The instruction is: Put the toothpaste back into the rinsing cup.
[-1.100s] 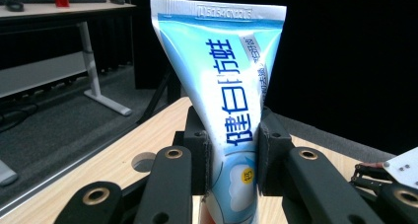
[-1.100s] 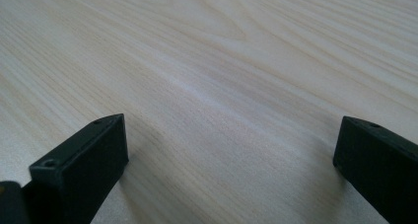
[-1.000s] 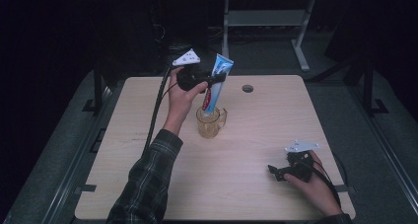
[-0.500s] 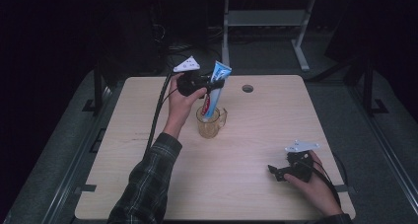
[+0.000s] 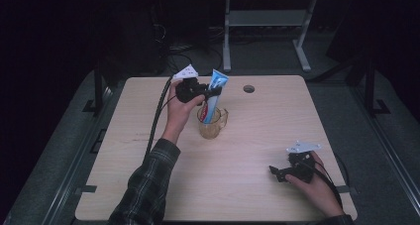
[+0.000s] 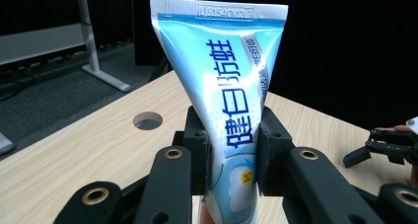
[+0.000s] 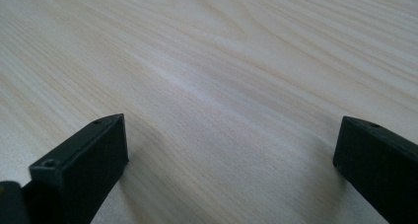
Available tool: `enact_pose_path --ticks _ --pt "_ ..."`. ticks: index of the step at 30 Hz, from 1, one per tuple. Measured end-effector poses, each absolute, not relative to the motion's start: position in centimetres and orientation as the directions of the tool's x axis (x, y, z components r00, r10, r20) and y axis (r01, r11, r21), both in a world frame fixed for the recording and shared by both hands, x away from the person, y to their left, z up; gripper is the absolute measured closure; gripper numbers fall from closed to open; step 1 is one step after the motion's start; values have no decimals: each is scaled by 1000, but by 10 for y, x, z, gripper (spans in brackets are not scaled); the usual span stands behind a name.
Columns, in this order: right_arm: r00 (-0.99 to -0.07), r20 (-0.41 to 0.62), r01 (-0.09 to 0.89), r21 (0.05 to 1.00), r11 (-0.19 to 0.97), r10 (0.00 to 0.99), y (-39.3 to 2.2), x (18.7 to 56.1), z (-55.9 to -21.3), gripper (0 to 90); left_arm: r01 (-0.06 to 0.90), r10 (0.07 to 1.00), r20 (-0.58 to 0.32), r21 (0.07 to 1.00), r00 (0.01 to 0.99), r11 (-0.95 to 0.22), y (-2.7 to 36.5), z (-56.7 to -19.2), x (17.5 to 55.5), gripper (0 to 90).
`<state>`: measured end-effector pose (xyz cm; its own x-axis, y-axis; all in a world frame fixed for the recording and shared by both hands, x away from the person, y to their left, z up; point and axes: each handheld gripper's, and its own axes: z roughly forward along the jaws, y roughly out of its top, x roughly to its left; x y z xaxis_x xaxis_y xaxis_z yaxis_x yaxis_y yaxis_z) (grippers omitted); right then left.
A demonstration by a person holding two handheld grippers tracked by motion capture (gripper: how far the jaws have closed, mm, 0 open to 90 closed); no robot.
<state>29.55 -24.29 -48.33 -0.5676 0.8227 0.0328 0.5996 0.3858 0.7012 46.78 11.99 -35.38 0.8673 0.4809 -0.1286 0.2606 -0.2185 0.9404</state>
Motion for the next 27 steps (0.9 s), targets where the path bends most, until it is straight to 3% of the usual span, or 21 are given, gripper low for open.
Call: enact_pose_path --ticks 27 --pt "-566 31 601 699 387 823 -243 295 -483 0 289 476 -146 926 867 -243 122 -380 460 710"
